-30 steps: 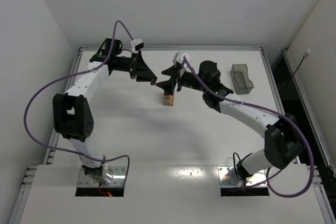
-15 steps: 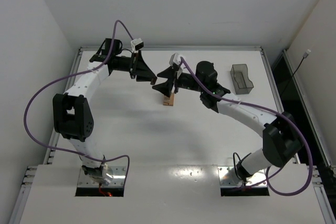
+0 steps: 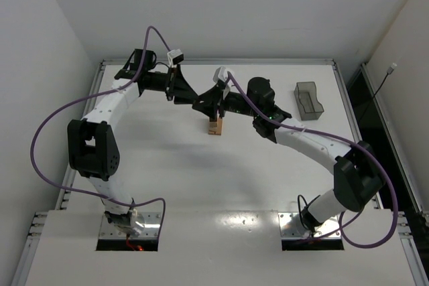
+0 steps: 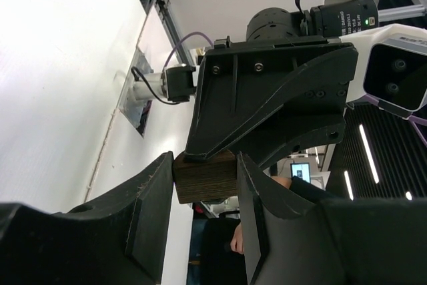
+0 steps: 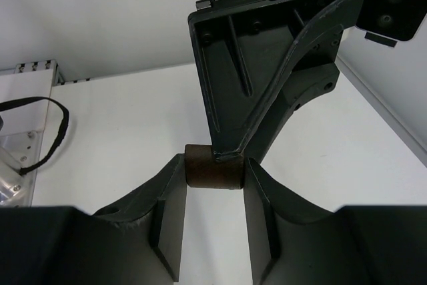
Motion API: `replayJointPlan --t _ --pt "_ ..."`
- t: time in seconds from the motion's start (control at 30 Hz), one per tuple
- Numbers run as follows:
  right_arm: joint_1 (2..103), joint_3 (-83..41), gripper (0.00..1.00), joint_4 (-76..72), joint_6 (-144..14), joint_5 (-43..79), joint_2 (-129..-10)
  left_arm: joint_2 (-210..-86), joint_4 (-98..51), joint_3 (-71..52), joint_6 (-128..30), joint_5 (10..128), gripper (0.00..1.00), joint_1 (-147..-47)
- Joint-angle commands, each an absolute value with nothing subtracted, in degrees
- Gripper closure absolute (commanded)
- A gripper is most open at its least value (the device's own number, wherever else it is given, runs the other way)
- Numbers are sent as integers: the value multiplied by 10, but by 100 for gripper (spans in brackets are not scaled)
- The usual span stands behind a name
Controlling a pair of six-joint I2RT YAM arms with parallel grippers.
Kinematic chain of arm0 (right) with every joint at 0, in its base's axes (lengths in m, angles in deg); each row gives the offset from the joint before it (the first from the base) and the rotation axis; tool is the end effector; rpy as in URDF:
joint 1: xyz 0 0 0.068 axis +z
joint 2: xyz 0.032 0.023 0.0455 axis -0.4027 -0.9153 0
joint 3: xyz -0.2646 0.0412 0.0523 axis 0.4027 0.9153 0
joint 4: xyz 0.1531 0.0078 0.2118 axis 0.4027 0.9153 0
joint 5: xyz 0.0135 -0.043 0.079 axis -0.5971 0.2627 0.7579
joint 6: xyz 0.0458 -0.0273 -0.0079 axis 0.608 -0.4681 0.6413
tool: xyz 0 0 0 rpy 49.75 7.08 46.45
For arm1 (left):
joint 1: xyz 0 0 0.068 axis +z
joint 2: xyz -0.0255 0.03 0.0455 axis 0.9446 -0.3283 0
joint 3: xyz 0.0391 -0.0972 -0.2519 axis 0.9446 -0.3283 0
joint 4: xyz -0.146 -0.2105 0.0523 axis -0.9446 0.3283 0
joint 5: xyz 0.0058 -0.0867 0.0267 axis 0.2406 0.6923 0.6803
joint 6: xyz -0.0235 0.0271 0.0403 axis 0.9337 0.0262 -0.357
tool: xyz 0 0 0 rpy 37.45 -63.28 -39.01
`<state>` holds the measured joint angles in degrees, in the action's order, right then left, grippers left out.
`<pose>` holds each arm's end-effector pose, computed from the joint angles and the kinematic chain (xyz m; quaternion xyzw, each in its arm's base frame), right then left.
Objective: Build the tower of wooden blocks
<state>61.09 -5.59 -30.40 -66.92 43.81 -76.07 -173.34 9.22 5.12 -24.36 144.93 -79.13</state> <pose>0.2726 0.2324 0.3201 -0.3836 0.5900 0.4328 0.5633 0.3676 -0.0895 0.3175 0.0875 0.7270 -0.6802 0.0332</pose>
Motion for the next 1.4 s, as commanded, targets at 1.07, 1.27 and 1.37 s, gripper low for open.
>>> replayJointPlan --t 1.07,1.27,1.37 --pt "484 -574 100 437 -491 499 -1040 -1600 168 -32 -446 928 13 -661" --pt "477 -618 100 482 -455 434 -1093 -1582 168 -61 -452 928 13 -656" --pt "490 -635 100 489 -455 389 -1100 -1582 168 -72 -452 928 13 -656"
